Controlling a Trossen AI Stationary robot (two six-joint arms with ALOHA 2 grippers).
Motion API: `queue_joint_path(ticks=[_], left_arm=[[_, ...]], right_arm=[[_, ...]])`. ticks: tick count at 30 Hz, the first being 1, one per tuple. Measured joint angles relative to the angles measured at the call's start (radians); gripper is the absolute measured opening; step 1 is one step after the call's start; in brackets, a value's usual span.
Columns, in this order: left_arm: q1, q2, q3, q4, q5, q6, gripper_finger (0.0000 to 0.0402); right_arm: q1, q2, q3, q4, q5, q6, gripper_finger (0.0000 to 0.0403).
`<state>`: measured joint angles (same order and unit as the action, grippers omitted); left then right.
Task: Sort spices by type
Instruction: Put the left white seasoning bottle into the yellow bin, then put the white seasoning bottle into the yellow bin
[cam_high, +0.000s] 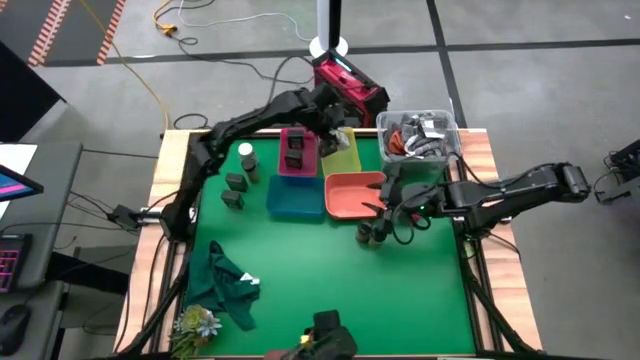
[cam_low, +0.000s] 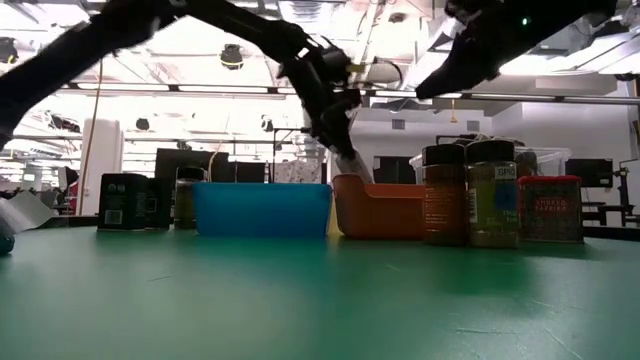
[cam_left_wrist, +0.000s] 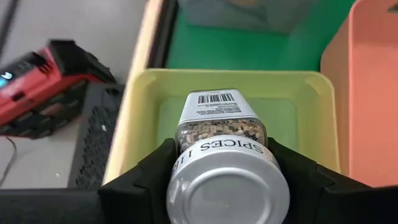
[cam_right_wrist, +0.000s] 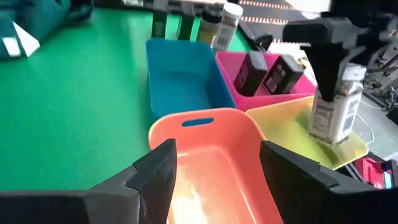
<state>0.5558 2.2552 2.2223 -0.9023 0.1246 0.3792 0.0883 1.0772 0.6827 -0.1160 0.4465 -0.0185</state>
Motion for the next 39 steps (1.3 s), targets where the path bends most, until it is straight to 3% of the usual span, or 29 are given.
queue_joint_path(ticks=[4,21,31,39], left_arm=[[-0.005,0.097,0.138,-0.095,-0.007,0.003,0.0201],[-0.045,0.117,0.108,-0.202,-0.051,0.114,0.0205],[-0.055,0.116,0.109,-0.205,-0.051,0.109,0.0255],[-0.066,0.057,0.129,-0.179,-0.091,0.142,0.026]], right_arm=[[0.0,0.027,0.0,-0.005,0.0,0.001,0.026],[-0.005,0.016,0.0,0.002,0.0,0.012,0.026],[-0.003,0.016,0.0,0.008,0.0,0.012,0.026],[-0.003,0.016,0.0,0.017,0.0,0.018,0.026]])
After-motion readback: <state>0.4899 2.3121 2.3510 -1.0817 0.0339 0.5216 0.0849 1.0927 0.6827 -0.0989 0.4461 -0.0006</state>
